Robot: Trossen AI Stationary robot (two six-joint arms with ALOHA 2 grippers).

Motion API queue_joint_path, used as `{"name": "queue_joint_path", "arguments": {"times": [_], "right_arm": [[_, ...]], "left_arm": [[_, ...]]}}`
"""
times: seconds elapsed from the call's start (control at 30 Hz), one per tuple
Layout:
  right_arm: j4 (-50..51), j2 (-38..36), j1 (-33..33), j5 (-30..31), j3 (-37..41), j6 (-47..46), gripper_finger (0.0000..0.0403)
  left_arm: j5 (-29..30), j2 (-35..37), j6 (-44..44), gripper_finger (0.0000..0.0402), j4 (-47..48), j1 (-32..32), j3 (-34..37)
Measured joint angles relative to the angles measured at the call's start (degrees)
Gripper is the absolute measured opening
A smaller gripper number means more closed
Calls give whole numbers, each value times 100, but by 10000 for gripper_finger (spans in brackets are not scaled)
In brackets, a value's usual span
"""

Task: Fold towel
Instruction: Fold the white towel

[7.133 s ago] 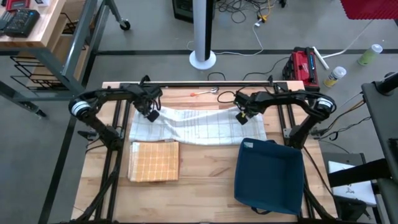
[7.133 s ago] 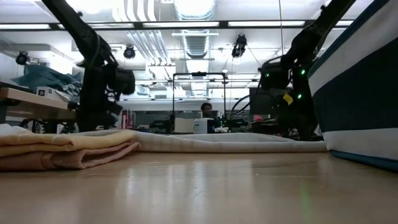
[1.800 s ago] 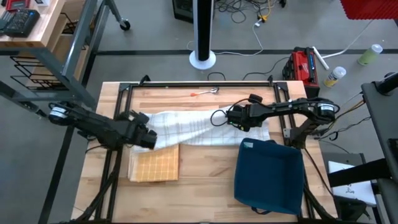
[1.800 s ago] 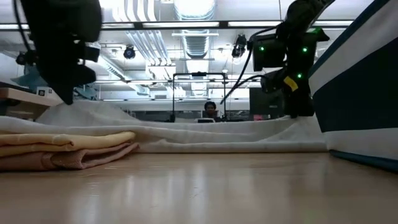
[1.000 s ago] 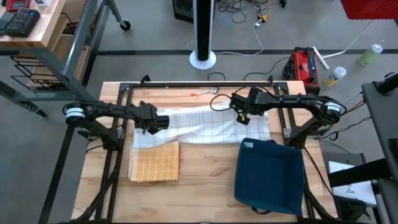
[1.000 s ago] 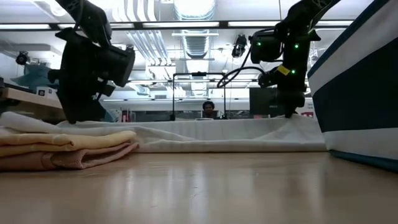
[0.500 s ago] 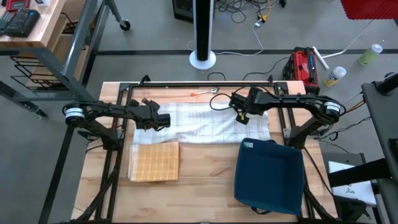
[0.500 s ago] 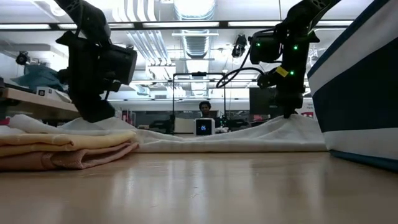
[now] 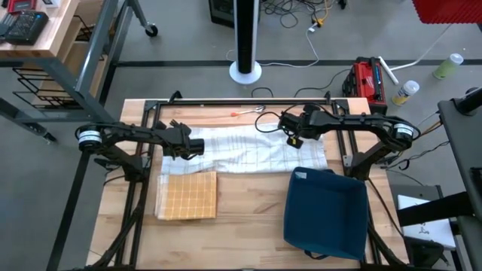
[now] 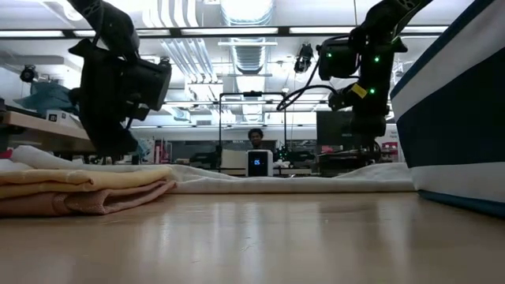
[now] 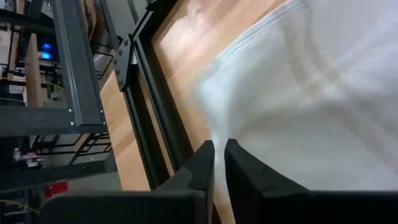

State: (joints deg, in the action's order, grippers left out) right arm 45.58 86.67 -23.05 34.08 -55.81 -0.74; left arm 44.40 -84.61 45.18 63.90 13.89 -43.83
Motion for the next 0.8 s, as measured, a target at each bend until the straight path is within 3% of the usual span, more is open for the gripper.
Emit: {"name": "queue_joint_path", "arguments": {"times": [0.1, 0.23, 0.33, 0.5, 0.8], "right_arm": [[60, -4, 0, -271, 0, 18, 114], [56, -9, -6, -1926, 0, 249, 124], [-60, 28, -9, -2705, 30, 404, 120], [-145, 160, -60, -2799, 79, 175, 90], [-298, 510, -144, -2809, 264, 206, 8]], "left_arm": [[-46, 5, -66, 37, -1, 0, -35], [-446, 38, -487, 44, -151, 0, -160], [-983, 45, -1223, 43, -1125, -36, -144], [-2394, -91, -2549, 27, -3074, -9, 141], [-2399, -506, -2624, 2, -3247, 268, 290]]}}
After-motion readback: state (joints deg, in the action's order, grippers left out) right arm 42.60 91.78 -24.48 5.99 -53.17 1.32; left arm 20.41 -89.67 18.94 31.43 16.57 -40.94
